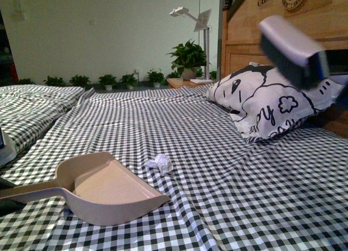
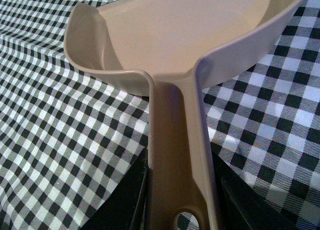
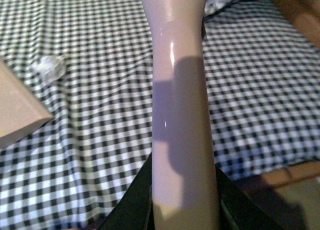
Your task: Clean up trash
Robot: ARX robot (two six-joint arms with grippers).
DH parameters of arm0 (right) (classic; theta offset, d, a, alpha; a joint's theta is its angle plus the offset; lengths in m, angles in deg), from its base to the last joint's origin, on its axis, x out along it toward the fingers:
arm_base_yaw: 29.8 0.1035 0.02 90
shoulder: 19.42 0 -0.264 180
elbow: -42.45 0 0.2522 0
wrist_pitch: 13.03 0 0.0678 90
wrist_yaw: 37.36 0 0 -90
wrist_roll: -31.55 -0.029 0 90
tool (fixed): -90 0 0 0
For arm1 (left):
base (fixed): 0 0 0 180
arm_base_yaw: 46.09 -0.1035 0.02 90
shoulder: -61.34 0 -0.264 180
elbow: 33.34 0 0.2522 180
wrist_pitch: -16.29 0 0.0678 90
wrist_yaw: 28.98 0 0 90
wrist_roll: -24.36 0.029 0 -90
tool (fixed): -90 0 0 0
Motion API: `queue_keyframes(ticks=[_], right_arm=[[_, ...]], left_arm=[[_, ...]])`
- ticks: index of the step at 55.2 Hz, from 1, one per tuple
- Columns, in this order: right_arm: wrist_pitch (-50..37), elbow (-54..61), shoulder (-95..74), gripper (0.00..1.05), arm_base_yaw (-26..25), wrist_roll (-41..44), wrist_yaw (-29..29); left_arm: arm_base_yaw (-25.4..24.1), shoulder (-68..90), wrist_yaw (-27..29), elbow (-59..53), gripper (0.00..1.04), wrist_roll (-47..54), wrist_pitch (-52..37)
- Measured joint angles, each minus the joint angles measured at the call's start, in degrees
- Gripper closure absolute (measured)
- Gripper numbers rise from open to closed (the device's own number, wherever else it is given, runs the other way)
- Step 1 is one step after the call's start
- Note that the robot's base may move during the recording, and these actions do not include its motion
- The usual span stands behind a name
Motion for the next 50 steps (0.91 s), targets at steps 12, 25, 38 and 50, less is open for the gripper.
queue_keyframes(ticks=[12,25,38,50], right_arm=[[-1.1,-7.0,-13.9,0.84,-2.1,4.2,11.1],[0.8,-16.0,-25.5,0.84,-2.4,7.0,18.5],[5.5,-22.6,-32.5,0.84,-2.4,10.6,17.2],[7.5,-24.0,-37.5,0.84,-2.4,11.8,14.7]], left_arm=[[0.0,0.0,0.0,0.0,0.76,0.0,0.0],[0.0,0.0,0.0,0.0,0.76,0.0,0.0],[0.0,0.0,0.0,0.0,0.76,0.0,0.0],[0.0,0.0,0.0,0.0,0.76,0.0,0.0]])
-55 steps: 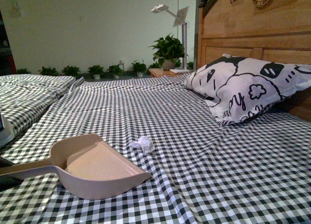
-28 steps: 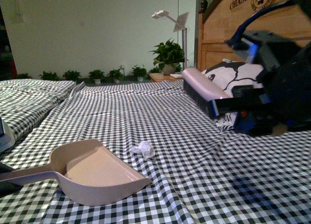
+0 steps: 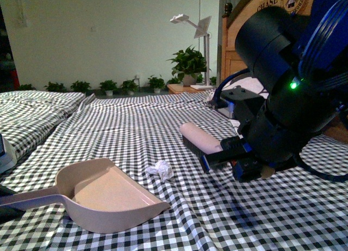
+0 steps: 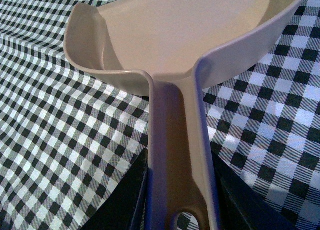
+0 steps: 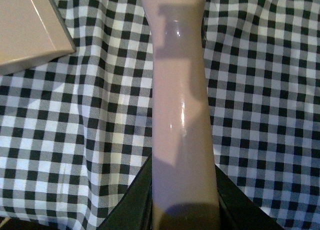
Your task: Clean up trash
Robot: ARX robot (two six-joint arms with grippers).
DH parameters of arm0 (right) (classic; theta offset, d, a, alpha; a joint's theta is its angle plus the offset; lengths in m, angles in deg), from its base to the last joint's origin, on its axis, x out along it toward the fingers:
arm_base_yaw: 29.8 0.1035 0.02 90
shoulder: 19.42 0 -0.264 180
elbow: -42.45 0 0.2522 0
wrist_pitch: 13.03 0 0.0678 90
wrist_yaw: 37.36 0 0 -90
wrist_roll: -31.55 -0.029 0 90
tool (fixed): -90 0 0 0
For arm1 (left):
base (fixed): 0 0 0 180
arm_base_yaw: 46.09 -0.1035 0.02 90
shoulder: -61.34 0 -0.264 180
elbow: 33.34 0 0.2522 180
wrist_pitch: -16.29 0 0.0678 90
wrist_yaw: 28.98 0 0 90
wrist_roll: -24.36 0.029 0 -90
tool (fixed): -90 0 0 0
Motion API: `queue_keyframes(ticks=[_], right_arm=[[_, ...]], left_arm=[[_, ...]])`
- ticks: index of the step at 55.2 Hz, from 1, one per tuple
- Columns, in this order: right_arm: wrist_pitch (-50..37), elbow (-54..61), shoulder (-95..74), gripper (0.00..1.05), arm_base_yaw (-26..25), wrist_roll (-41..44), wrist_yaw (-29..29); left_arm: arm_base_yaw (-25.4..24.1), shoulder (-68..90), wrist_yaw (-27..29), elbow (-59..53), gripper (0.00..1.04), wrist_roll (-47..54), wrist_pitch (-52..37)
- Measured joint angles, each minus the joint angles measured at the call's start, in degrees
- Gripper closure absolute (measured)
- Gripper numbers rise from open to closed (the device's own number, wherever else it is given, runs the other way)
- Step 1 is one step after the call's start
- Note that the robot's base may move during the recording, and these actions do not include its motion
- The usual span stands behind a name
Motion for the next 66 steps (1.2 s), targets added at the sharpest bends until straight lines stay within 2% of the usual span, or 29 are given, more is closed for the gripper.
queue_keyframes(ticks=[48,66], right_arm=[[-3.3,-7.3,-14.0,0.84,2.7,-1.2,-0.9],[-2.6,-7.8,-15.0,0.84,4.5,-3.2,2.1]], left_arm=[[0.0,0.0,0.0,0.0,0.76,0.0,0.0],[0.0,0.0,0.0,0.0,0.76,0.0,0.0]])
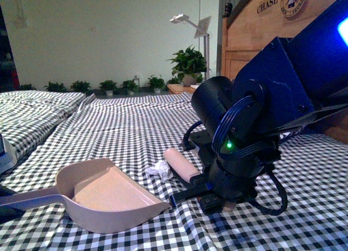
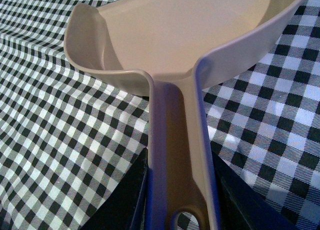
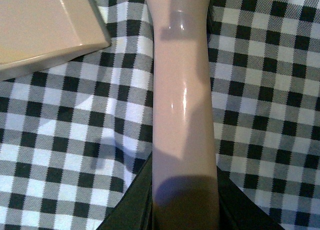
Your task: Clean up trash
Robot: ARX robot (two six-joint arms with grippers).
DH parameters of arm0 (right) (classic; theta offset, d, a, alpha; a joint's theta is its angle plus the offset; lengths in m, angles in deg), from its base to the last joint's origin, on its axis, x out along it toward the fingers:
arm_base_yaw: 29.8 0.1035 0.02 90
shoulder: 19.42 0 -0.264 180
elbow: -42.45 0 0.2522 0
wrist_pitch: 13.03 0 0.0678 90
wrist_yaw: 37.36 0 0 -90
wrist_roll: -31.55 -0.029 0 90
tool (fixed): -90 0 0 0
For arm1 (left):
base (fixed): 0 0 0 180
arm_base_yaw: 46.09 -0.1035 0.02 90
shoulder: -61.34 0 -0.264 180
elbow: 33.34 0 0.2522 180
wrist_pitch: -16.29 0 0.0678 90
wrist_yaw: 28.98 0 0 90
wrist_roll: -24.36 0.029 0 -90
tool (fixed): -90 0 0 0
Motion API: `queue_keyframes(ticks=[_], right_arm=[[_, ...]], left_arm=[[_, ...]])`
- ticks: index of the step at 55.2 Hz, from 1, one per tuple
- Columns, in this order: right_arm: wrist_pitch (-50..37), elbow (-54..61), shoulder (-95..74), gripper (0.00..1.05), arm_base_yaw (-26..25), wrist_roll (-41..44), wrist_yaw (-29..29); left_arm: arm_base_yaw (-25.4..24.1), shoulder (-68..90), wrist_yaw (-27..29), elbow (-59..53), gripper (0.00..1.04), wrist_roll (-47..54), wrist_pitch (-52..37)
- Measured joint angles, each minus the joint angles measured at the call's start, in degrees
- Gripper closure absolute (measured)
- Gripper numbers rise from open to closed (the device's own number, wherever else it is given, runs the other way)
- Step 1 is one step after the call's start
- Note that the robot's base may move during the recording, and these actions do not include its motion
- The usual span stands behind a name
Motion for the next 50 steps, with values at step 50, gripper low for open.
queue_keyframes(ticks=[50], right_arm=[[-5.3,8.1,17.9,0.85,-4.5,-5.1,2.0]], left_arm=[[0.0,0.0,0.0,0.0,0.76,0.0,0.0]])
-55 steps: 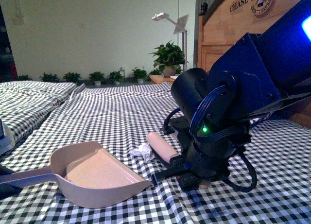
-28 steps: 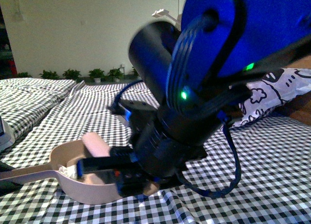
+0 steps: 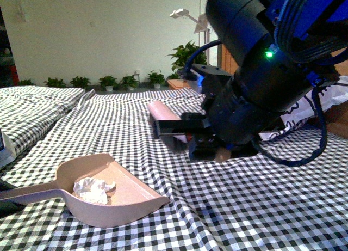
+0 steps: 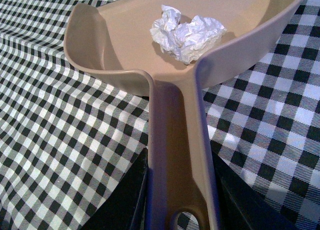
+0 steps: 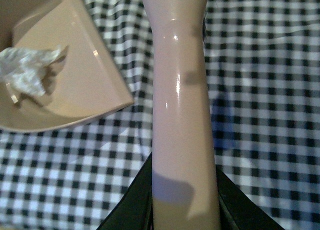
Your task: Clean up trash
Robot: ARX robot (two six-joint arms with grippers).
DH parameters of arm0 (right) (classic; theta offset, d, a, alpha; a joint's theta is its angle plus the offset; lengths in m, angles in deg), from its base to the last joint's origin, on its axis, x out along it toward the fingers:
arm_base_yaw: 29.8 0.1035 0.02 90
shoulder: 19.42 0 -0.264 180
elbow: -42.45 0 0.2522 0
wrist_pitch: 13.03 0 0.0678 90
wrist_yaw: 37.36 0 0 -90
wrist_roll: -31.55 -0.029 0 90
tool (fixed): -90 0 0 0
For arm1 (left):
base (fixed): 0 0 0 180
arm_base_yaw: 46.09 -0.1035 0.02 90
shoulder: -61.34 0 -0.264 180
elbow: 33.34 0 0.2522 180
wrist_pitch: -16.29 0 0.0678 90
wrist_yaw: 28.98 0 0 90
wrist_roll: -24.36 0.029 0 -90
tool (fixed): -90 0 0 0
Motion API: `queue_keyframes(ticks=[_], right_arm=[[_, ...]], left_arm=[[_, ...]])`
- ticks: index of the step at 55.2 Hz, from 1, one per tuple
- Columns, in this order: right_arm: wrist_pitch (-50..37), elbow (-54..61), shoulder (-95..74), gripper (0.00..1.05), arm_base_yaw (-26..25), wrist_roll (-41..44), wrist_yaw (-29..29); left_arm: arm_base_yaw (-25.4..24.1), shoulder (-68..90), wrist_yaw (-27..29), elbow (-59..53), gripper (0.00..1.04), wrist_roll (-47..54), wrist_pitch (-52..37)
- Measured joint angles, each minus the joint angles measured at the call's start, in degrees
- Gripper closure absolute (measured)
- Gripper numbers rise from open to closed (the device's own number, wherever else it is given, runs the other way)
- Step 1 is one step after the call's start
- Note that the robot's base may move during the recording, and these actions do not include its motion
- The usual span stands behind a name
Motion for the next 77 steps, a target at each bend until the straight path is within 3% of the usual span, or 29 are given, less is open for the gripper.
queue_keyframes(ticks=[14,23,33,50,62,77], right_arm=[[-4.0,5.5,5.9,0.85,-7.0,2.8,-3.3],[-4.7,8.3,11.2,0.85,-8.1,3.3,-2.8],[-4.8,10.1,12.4,0.85,-8.1,3.4,-2.6],[-5.0,11.7,13.7,0.85,-8.0,3.3,-2.5],[-5.7,11.7,17.4,0.85,-9.0,2.0,-3.2],[-5.8,12.9,24.4,0.85,-8.9,0.2,-3.5]], left_arm=[[0.0,0.0,0.0,0.0,0.76,0.0,0.0],[0.0,0.0,-0.2,0.0,0.76,-0.2,-0.3],[0.0,0.1,-2.7,-2.1,0.76,-11.3,-13.4],[0.0,0.1,2.1,-1.0,0.76,-21.6,-17.2],[-0.7,-3.9,11.8,4.2,0.76,-35.5,-19.1],[-1.8,-15.9,12.6,2.7,0.76,-45.7,-15.1]])
